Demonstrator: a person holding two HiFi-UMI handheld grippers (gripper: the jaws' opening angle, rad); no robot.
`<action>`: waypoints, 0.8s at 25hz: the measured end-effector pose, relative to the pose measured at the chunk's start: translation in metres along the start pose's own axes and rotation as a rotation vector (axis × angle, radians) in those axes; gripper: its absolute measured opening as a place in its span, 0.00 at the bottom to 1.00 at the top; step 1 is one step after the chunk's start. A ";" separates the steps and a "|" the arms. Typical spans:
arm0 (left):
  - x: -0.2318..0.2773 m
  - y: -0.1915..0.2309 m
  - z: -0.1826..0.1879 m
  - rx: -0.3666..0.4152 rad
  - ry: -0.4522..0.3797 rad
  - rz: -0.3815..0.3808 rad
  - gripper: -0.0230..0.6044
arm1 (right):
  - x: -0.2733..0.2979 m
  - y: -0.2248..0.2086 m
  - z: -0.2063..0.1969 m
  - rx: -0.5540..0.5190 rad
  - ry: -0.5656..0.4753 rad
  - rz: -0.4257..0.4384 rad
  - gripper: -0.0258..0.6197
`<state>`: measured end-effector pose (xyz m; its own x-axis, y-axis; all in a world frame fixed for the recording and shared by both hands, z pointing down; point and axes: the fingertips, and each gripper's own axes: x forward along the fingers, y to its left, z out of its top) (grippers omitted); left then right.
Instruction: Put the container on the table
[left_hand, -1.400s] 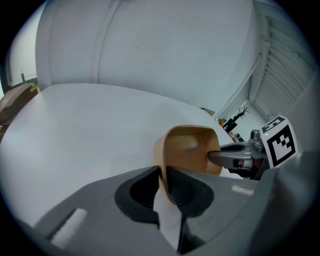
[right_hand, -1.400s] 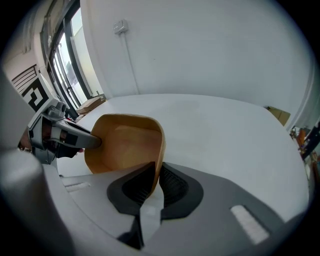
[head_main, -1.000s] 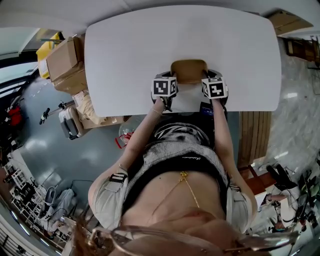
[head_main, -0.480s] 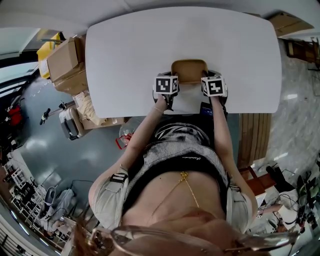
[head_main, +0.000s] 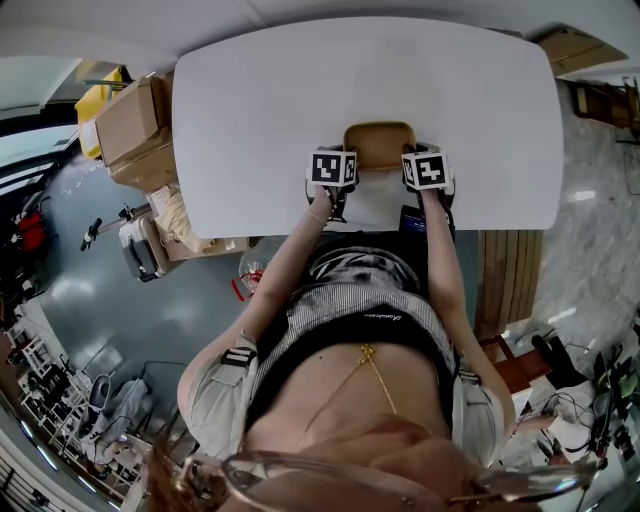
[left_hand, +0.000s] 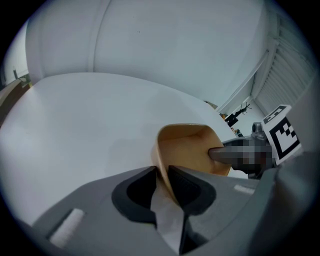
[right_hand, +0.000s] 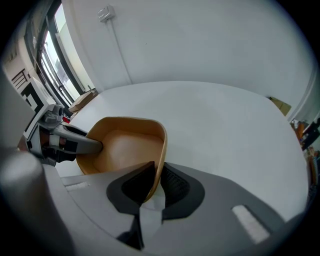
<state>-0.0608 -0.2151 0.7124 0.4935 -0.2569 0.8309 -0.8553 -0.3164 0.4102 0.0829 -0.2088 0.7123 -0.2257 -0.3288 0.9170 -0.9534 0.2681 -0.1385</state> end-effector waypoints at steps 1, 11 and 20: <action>0.000 0.000 0.000 0.001 0.001 0.002 0.16 | 0.000 0.000 0.000 -0.002 0.002 0.001 0.14; -0.001 -0.002 0.000 -0.001 -0.008 -0.004 0.17 | -0.001 0.000 0.000 0.024 -0.007 0.024 0.13; -0.002 -0.002 0.001 -0.001 -0.012 -0.006 0.17 | -0.002 0.000 0.001 0.030 -0.011 0.028 0.13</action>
<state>-0.0598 -0.2147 0.7100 0.5005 -0.2657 0.8240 -0.8524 -0.3174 0.4155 0.0828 -0.2092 0.7106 -0.2547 -0.3319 0.9083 -0.9522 0.2500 -0.1757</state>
